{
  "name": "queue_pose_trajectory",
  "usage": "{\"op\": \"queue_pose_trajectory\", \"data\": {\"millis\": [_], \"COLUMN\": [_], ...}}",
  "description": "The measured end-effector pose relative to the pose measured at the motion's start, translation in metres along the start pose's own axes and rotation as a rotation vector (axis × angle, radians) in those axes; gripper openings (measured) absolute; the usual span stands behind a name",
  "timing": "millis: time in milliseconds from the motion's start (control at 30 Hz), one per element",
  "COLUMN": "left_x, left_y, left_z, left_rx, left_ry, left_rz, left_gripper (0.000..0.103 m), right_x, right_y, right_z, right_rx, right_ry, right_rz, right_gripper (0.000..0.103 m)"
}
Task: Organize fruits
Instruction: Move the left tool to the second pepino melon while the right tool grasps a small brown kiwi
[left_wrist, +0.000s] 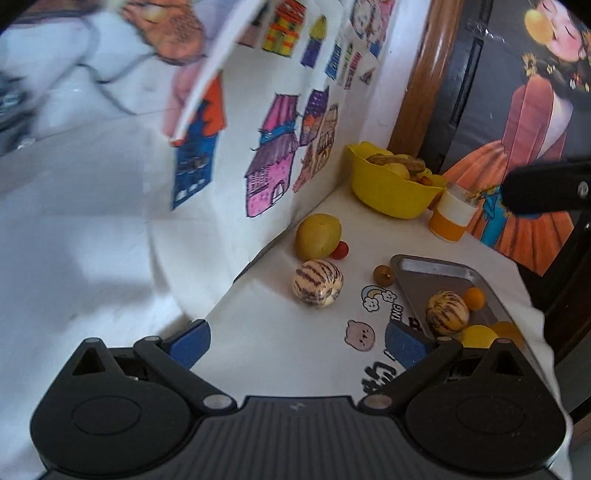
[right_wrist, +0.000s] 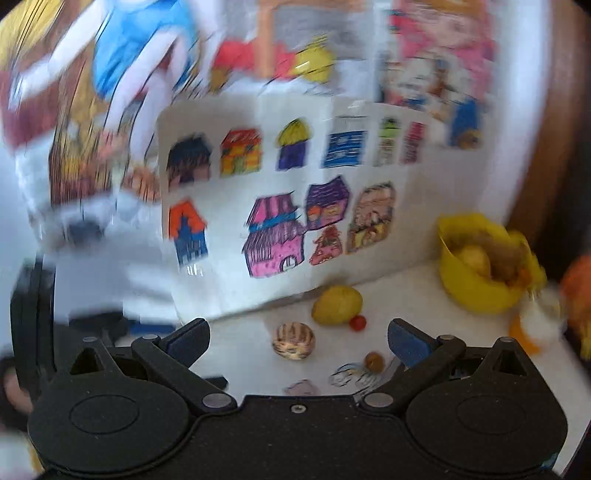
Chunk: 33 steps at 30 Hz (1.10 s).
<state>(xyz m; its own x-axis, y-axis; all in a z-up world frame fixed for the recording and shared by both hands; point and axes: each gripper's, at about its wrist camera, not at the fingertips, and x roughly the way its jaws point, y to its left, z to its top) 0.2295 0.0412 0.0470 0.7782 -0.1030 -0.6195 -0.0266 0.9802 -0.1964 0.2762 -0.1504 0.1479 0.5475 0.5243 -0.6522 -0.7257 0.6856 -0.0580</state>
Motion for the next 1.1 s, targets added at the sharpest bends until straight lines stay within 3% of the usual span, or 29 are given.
{"op": "queue_pose_trajectory", "data": {"millis": [100,233,433,500,600,933,1033,1100], "left_x": [0.017,0.04,0.068,0.075,0.084,0.105,0.107,0.111], "left_y": [-0.002,-0.005,-0.012,-0.015,-0.016,-0.021,-0.022,-0.023], "left_z": [0.002,0.006,0.013,0.016,0.019,0.022,0.022,0.023], "left_rx": [0.025,0.039,0.058,0.07,0.086,0.109,0.119,0.119], "left_ry": [0.006,0.004,-0.002,0.002,0.005,0.015,0.032,0.044], "left_rz": [0.008,0.018,0.023,0.021,0.025,0.017,0.014,-0.002], "left_gripper": [0.102,0.102,0.102,0.102,0.1,0.078,0.063,0.054], "right_x": [0.022,0.054,0.114,0.128,0.144,0.169,0.175,0.175], "right_y": [-0.009,-0.026,-0.059,-0.067,-0.078,-0.075,-0.075,-0.074], "right_z": [0.003,-0.003,-0.033,-0.041,-0.05,-0.053,-0.056,-0.056], "right_rx": [-0.139,-0.224,-0.187,-0.17,-0.129,-0.126,-0.12,-0.105], "right_ry": [0.055,0.11,0.228,0.246,0.258,0.243,0.241,0.24], "right_rz": [0.001,-0.027,-0.029,-0.032,-0.02,0.019,0.009,-0.003], "right_gripper": [0.102,0.099,0.078,0.066,0.056,0.039,0.036,0.028]}}
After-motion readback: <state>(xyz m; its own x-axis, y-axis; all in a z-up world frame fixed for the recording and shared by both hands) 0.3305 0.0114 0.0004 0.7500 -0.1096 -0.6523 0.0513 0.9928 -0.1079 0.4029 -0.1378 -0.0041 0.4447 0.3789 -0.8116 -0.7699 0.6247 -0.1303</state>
